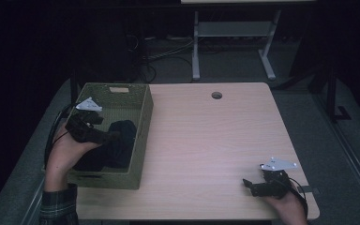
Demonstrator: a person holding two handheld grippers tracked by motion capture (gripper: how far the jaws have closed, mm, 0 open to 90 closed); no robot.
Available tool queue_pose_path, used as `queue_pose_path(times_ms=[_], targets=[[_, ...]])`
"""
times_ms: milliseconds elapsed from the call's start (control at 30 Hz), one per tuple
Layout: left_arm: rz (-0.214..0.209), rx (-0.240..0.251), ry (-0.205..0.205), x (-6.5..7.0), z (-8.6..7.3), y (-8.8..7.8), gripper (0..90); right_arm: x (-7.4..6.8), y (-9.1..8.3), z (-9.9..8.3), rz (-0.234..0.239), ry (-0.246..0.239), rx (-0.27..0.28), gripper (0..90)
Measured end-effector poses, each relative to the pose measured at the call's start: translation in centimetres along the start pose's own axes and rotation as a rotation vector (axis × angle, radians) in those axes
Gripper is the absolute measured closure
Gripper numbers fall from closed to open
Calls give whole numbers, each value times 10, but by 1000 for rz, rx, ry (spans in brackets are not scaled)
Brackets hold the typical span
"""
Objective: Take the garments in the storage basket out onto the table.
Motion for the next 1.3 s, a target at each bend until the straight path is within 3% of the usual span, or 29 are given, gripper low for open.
queue_pose_path(times_ms=[300, 567, 1300], targets=[[25, -39, -17, -11, -10, 2, 146, 0, 0, 0, -1, -1, -1, 96], [32, -120, -30, -20, -21, 14, 146, 0, 0, 0, -1, -1, -1, 97], [-34, -256, -50, -28, -44, 54, 145, 0, 0, 0, 0, 0, -1, 96]])
Point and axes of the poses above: each handheld gripper's, and its own axes: y roughly forward along the jaws, z roughly out of its top, x roughly to its right, the point moved 3 cm from there along y, roughly forward along the jaws, and after that the axes turned 8 degrees about x, right-handed, at the moved point
